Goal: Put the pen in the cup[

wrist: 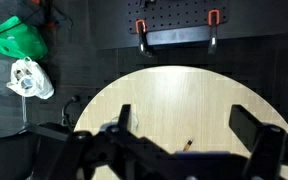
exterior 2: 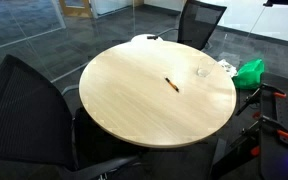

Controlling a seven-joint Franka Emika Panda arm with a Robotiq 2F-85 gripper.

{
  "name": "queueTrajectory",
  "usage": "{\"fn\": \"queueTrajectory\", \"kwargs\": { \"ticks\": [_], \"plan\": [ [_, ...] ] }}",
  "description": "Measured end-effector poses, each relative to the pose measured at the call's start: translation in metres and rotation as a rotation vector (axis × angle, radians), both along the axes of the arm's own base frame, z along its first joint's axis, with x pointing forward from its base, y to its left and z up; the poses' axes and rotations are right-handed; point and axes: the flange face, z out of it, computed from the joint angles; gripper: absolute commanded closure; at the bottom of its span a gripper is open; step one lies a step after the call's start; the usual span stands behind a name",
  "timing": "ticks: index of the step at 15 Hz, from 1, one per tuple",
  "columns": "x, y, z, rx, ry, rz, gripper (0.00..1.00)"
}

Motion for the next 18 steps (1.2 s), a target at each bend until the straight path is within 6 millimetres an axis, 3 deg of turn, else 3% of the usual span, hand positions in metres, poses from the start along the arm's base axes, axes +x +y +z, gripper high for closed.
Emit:
{"fn": "queueTrajectory", "kwargs": {
  "ticks": [12,15,18],
  "plan": [
    [0.005,-0.002,0.001,0.001,-0.034,-0.020,0.00],
    [0.027,-0.010,-0.007,0.013,-0.109,-0.074,0.00],
    [0.059,-0.026,-0.031,0.036,-0.154,-0.136,0.00]
  ]
}}
